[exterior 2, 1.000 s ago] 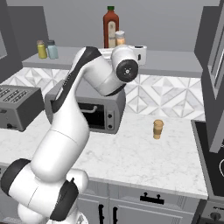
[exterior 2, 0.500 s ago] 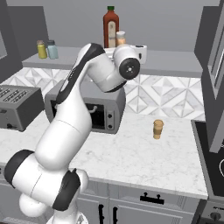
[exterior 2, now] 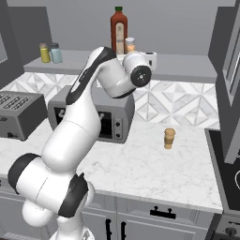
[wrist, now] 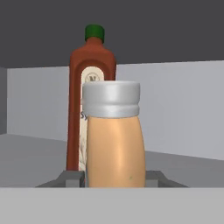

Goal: Put the shaker and condiment bottle from the counter next to their counterparts in the cabinet.

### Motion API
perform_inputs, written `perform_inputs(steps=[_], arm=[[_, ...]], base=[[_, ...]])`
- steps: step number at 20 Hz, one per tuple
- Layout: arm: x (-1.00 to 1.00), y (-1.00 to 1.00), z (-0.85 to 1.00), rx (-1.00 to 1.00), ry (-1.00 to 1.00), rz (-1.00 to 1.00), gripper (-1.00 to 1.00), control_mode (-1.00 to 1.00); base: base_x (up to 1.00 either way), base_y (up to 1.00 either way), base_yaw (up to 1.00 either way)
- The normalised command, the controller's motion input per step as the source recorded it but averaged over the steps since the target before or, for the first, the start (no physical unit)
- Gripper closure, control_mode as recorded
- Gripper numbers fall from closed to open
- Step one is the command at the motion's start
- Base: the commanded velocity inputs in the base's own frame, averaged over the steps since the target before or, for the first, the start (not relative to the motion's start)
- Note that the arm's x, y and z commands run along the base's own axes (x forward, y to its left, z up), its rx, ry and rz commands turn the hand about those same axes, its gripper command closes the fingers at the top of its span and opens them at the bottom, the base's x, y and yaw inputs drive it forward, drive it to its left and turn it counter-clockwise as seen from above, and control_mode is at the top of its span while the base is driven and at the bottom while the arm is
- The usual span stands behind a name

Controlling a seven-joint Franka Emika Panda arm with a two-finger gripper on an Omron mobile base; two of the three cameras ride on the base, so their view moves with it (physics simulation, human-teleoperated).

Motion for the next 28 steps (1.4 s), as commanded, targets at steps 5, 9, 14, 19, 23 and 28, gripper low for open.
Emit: perform_inputs(steps=[5,9,14,19,23,28], arm=[[0.26,0.0,-0.02,0.0,0.0,0.02,1.0,-1.0],[0.23,0.0,-0.02,0.0,0.0,0.02,1.0,-1.0],[0.18,0.0,-0.02,0.0,0.0,0.02,1.0,-1.0],[0.18,0.0,-0.02,0.0,0.0,0.02,1.0,-1.0],[0.15,0.0,-0.06,0.0,0.0,0.02,1.0,-1.0],[0.19,0.0,-0.1,0.0,0.0,0.02,-1.0,-1.0]], base=[[0.0,0.0,0.0],[0.0,0.0,0.0],[0.0,0.0,0.0],[0.0,0.0,0.0],[0.0,0.0,0.0],[0.0,0.0,0.0]])
